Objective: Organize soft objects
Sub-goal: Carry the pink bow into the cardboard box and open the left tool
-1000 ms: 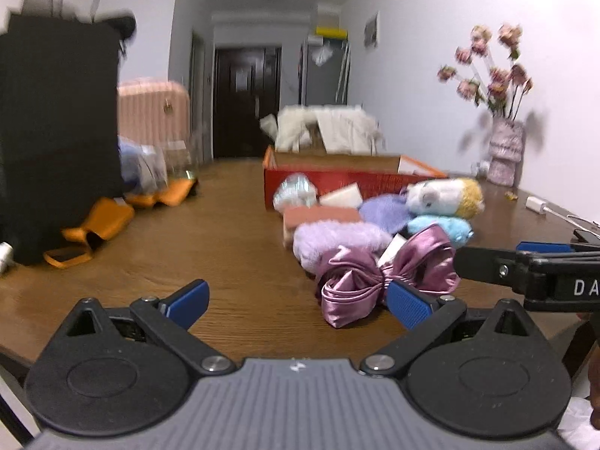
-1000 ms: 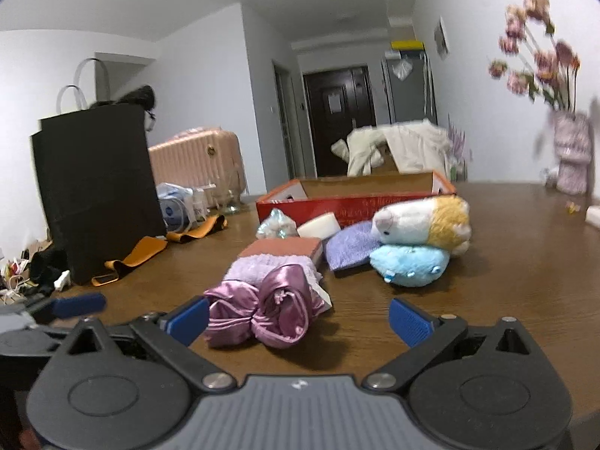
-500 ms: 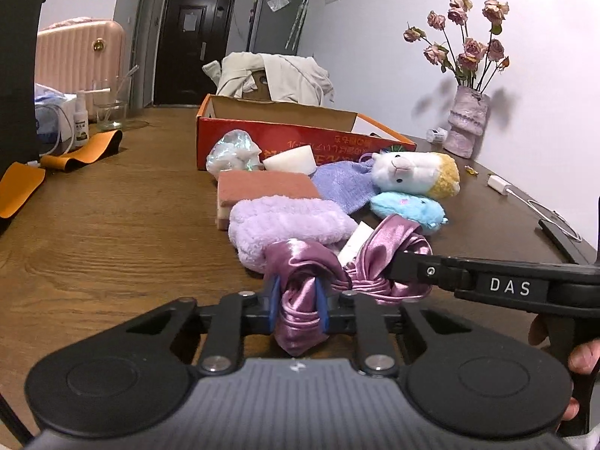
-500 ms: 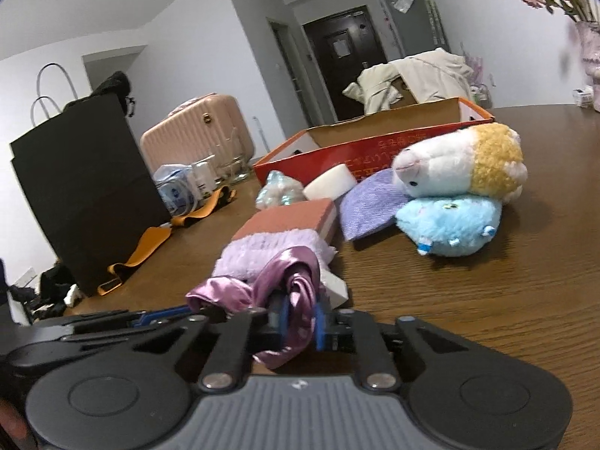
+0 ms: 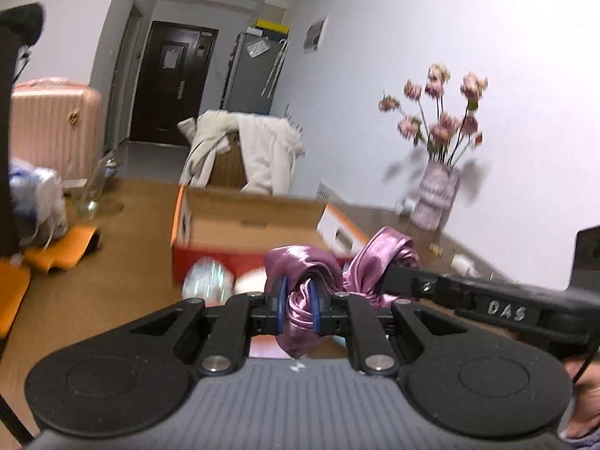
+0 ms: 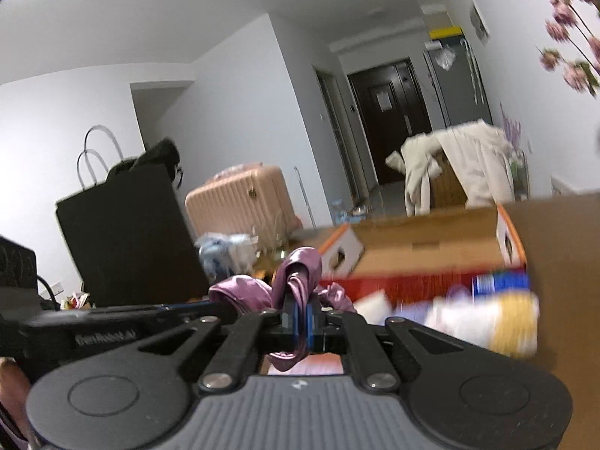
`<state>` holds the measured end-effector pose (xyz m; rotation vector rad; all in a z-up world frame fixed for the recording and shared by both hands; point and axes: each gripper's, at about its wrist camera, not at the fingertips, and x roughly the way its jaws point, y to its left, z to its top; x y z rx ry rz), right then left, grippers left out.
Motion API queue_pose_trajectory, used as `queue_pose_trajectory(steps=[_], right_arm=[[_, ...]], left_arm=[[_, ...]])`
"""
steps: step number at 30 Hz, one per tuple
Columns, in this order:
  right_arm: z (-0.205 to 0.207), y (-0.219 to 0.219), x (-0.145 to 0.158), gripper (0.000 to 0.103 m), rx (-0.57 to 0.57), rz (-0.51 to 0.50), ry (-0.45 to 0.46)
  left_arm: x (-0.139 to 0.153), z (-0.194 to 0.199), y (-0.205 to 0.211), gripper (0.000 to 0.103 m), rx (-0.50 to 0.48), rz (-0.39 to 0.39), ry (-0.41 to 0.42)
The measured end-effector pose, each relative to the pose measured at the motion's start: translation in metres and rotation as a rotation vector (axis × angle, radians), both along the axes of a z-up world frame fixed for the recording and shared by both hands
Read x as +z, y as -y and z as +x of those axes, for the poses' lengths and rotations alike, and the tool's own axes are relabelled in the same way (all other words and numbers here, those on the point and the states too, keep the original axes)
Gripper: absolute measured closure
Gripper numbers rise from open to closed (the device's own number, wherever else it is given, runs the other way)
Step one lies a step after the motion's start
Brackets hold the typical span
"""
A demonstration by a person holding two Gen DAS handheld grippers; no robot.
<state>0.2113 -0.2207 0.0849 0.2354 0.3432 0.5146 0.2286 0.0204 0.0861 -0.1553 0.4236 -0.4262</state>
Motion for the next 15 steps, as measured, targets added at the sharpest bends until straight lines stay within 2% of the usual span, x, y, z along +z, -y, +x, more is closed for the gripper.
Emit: queue_pose_trajectory(steps=[3,7,12,15], right_arm=[[0.046,0.007,0.021,0.099,-0.005,0.027,-0.003],[0.124,0.01,0.041,0.099,0.005,0.051,-0.044],[0.234,0.004,0.046,0.099,-0.003,0.055,-0.164],[0.299,0.001,0.032,0.099,-0.02,0.063,-0.267]], left_arm=[[0.024,0.048,0.001,0.09,0.002,-0.008,-0.002],[0.039,0.122,0.005,0.09,0.011,-0.002,-0.036],[0.033,0.222,0.005,0.09,0.04,-0.009,-0.156],[0.023,0.277,0.008,0.09,0.056,0.013,-0.217]])
